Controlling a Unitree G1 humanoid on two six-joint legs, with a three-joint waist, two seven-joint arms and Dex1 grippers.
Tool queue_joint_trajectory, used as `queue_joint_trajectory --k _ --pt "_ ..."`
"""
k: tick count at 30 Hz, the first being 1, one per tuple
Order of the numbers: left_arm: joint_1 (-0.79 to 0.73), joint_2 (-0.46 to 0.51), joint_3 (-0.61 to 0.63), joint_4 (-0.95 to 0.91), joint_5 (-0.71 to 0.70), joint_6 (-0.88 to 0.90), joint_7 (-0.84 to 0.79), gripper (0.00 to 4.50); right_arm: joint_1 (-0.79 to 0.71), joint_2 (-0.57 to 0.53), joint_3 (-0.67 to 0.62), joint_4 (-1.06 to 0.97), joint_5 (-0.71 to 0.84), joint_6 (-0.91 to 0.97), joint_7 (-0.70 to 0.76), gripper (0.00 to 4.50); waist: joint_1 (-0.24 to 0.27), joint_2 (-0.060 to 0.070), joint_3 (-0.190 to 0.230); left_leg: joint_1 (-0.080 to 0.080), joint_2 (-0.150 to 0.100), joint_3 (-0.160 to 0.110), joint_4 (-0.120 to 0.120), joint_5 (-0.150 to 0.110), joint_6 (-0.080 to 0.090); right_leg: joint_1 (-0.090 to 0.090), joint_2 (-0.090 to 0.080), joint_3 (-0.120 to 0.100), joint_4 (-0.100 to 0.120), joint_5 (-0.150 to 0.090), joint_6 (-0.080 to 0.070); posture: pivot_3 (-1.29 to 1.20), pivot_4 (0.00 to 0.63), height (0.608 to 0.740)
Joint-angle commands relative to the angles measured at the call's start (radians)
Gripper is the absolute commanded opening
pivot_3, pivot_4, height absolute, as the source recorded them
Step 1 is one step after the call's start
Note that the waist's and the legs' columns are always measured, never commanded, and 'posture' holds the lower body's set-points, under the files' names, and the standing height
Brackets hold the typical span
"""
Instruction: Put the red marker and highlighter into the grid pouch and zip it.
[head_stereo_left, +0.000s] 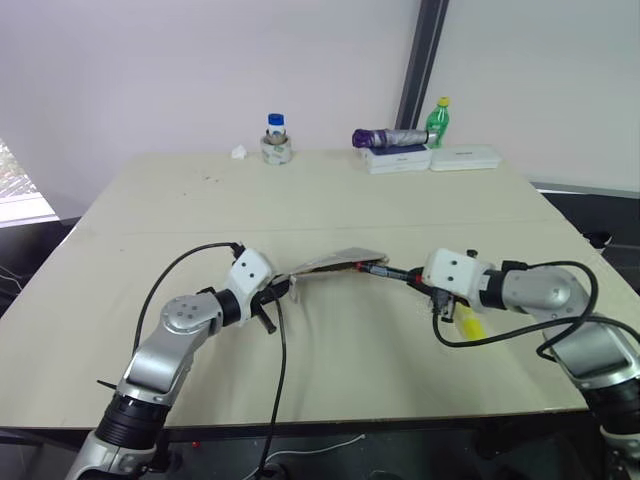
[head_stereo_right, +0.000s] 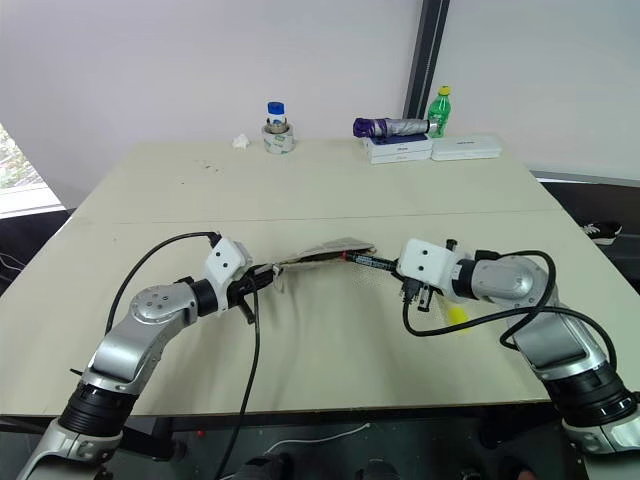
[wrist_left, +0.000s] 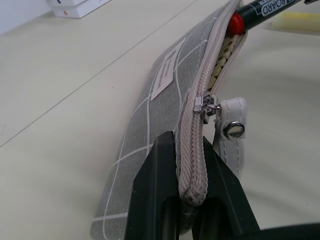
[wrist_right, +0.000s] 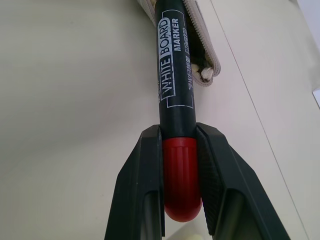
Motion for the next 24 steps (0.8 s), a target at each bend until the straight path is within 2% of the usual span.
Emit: queue_joint_trajectory --k 1,12,18,24 --pt "-0.023 -0.004 -0.002 -0.026 -0.004 -0.01 -0.008 0.0 -0.014 0.0 0.003 -0.018 -0.016 -0.017 -0.003 0.37 0.0 0.0 0.0 0.0 0.0 0.0 0.0 0.0 0.0 0.0 0.0 0.0 0.0 0.0 0.0 0.0 0.15 0.737" --pt "-0.035 -0.003 -0.073 -0.064 0.007 -0.034 -0.085 0.0 -0.132 0.056 0.17 -0.008 -0.158 -0.091 0.01 0.37 -0.001 0.0 0.0 0.0 0.0 0.0 0.0 0.0 0.0 0.0 0.0 0.0 0.0 0.0 0.0 0.0 0.15 0.737" --pt "-0.027 -0.01 -0.097 -0.076 0.017 -0.034 -0.087 0.0 -0.169 0.104 0.186 -0.009 -0.154 -0.08 0.038 0.37 -0.001 0.0 0.0 0.0 0.0 0.0 0.0 0.0 0.0 0.0 0.0 0.0 0.0 0.0 0.0 0.0 0.15 0.737" --pt "-0.019 -0.029 -0.079 -0.065 0.016 -0.006 -0.056 0.0 -0.177 0.111 0.098 -0.022 -0.092 -0.046 0.039 3.36 0.0 0.0 0.0 0.0 0.0 0.0 0.0 0.0 0.0 0.0 0.0 0.0 0.0 0.0 0.0 0.0 0.15 0.737"
